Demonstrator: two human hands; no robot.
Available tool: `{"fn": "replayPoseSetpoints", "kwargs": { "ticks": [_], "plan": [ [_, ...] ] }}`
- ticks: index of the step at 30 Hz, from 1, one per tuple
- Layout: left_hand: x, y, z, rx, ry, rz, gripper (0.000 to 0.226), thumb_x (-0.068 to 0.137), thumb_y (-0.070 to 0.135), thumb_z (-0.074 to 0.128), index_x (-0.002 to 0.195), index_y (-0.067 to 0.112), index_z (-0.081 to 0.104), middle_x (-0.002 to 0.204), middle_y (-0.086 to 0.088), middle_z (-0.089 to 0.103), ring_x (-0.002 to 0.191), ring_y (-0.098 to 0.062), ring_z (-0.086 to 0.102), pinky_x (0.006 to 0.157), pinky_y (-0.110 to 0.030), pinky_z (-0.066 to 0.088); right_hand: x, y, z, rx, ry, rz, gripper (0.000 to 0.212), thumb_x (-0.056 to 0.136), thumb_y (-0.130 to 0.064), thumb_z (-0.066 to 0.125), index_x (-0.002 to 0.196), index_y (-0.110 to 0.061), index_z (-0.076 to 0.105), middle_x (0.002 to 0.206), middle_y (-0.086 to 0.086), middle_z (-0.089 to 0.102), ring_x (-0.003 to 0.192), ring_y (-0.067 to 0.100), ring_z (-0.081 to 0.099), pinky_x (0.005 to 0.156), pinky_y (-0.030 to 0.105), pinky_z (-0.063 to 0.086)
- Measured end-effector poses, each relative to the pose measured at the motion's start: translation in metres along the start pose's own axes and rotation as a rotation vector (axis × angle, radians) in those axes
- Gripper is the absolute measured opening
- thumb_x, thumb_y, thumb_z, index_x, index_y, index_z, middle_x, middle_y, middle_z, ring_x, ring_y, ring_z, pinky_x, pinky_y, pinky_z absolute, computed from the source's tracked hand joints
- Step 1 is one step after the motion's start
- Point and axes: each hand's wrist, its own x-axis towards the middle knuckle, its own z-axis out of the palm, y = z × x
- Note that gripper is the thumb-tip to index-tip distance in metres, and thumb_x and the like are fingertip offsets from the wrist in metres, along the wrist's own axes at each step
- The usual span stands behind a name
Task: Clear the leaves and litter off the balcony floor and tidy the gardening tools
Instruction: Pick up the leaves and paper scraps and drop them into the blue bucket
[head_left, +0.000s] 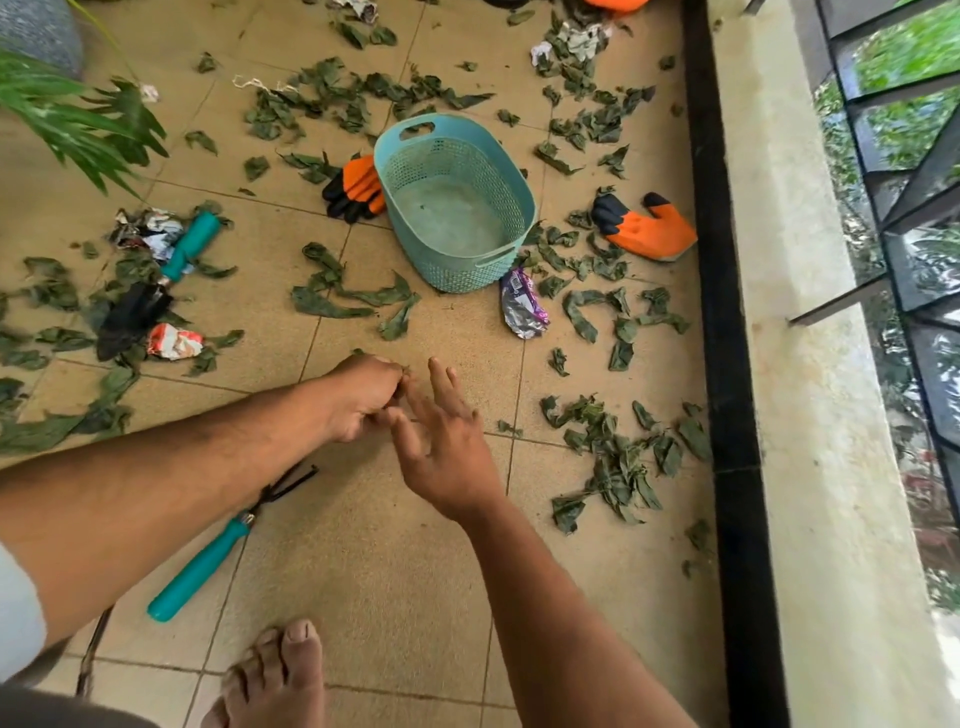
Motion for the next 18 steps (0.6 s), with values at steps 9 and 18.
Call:
{"fn": "replayPoseSetpoints", "kwargs": {
  "ticks": [9, 18],
  "plan": [
    [-0.001, -0.006, -0.016, 0.157, -0.048, -0.107, 0.028, 0.09, 0.01, 0.036, 0.069, 0.018, 0.052, 0.064, 0.001, 0.044, 0.047, -0.009, 0.026, 0.042, -0.019, 0.014, 0.029, 0.072, -0.034, -0.635, -0.078, -0.312, 0.039, 0.112, -0.023, 0.046, 0.149, -0.011, 0.049, 0.145, 0.005, 0.051, 0.13, 0.026, 0.052, 0.111, 0.042, 0.049],
    [0.001, -0.008, -0.011, 0.214, -0.138, -0.152, 0.027, 0.092, 0.035, 0.056, 0.07, 0.022, 0.048, 0.062, 0.003, 0.042, 0.047, -0.008, 0.025, 0.041, -0.019, 0.019, -0.033, 0.143, -0.076, -0.579, -0.053, -0.22, 0.029, 0.113, -0.037, 0.041, 0.133, -0.023, 0.057, 0.129, -0.004, 0.057, 0.108, 0.018, 0.06, 0.092, 0.038, 0.057]
  ]
}}
